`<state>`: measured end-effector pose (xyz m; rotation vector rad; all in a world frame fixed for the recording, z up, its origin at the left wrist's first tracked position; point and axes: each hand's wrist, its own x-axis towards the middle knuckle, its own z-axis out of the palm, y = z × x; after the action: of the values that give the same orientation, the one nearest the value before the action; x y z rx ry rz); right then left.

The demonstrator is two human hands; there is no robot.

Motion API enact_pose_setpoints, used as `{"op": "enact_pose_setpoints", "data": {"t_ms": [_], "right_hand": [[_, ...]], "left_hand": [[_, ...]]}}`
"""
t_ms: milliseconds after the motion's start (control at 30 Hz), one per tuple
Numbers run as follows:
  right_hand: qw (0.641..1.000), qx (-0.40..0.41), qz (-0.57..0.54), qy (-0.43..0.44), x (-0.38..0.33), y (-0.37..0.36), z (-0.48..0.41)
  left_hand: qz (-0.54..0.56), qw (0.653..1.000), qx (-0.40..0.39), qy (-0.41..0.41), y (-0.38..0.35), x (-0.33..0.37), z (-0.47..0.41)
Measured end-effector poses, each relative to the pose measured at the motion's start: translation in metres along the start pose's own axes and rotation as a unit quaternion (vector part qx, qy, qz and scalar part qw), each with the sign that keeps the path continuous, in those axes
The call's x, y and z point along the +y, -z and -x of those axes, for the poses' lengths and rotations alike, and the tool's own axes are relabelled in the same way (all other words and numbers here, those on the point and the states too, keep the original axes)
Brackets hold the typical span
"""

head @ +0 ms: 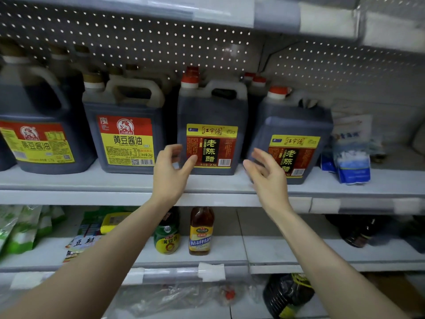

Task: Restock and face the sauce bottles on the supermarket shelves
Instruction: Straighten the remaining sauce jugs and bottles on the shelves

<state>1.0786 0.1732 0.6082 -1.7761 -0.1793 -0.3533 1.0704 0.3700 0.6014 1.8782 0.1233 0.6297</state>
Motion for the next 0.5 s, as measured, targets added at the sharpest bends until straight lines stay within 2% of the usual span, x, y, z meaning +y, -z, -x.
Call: {"op": "enact_pose_setpoints", "data": {"t_ms": [233, 500], "right_hand": [[0.997, 0.065, 0.029, -0.005, -0.003, 0.06, 0.005], [0.993, 0.103, 0.038, -0.031, 0.017, 0.113, -0.017]], "left_hand": [[0.021, 0.994, -0.102, -0.008, -0.039, 0.035, 0.022], [0.053, 0.985, -0.162, 0.025, -0.104, 0.049, 0.025]]}}
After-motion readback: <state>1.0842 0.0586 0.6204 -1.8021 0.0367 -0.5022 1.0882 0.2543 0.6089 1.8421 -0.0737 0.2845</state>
